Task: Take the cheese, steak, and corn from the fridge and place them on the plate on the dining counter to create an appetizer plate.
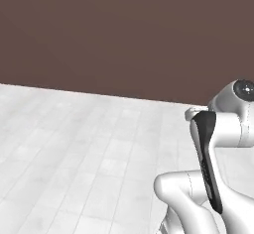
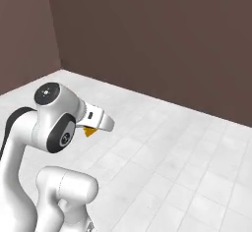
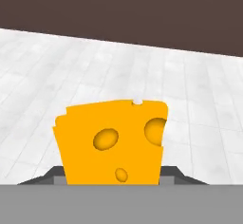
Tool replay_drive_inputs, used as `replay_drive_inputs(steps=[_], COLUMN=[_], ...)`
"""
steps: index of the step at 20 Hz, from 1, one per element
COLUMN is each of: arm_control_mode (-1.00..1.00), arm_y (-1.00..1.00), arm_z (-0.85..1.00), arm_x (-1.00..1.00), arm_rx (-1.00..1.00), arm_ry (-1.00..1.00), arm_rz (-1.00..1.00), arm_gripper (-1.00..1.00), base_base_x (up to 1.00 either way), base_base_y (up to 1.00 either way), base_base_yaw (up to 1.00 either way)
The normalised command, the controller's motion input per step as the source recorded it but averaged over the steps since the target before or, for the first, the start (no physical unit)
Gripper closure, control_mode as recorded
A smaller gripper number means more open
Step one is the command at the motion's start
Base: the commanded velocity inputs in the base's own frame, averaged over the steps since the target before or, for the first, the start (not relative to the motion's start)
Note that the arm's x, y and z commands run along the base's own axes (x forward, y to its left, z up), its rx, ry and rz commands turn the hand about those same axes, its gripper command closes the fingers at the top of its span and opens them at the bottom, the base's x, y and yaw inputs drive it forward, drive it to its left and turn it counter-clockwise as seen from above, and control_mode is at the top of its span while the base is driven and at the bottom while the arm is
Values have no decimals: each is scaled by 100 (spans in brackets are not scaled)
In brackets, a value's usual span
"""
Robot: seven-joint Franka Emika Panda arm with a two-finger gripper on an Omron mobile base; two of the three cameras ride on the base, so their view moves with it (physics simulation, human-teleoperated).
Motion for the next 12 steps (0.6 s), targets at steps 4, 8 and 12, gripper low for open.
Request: replay_drive_inputs(steps=[4,8,12], arm_control_mode=[100,100,100], arm_y=[0,0,0], arm_z=[0,0,0], arm_x=[0,0,0], arm_rx=[0,0,0], arm_ry=[0,0,0], arm_rz=[0,0,0], arm_gripper=[100,100,100], base_base_x=[21,29,41], base_base_y=[-64,-58,-49], base_base_yaw=[-56,-57,-55])
